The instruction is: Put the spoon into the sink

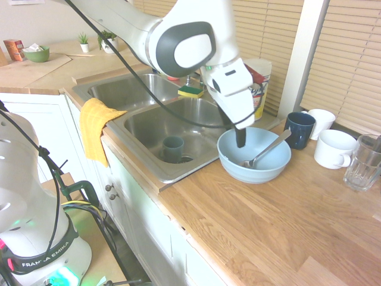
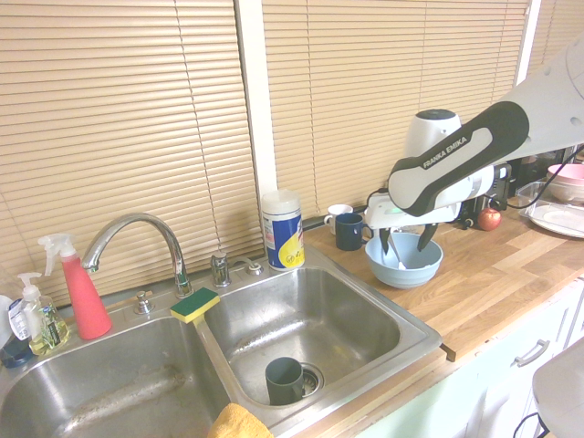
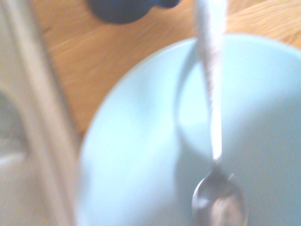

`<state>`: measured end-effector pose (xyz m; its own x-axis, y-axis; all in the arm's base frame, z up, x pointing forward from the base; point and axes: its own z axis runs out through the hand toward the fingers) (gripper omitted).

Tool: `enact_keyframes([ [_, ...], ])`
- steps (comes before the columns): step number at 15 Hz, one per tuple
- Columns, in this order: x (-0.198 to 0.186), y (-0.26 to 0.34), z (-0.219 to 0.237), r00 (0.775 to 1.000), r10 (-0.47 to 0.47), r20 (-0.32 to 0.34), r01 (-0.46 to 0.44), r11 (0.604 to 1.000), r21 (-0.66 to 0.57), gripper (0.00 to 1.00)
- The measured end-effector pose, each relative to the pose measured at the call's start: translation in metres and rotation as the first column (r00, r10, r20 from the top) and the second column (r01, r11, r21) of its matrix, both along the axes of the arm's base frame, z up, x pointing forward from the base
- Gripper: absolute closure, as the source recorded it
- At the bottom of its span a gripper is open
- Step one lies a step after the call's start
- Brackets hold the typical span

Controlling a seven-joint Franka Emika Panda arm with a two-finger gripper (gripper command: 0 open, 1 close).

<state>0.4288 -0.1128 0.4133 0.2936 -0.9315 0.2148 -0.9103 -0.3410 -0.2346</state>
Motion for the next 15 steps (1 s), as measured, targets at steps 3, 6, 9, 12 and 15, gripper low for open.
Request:
enact_keyframes([
  [3, 0.015, -0.018, -0.019, 1.0, -0.02, -0.014, 0.02, 1.0, 0.014, 1.0],
  [6, 0.032, -0.025, -0.033, 0.999, -0.022, -0.033, 0.023, 0.999, 0.025, 1.0],
  [9, 0.047, -0.037, -0.045, 0.999, -0.032, -0.037, 0.033, 0.999, 0.023, 1.0],
  [12, 0.058, -0.041, -0.061, 0.998, -0.034, -0.05, 0.035, 0.999, 0.024, 1.0],
  [15, 0.064, -0.036, -0.065, 0.999, -0.02, -0.051, 0.021, 1.0, 0.023, 1.0],
])
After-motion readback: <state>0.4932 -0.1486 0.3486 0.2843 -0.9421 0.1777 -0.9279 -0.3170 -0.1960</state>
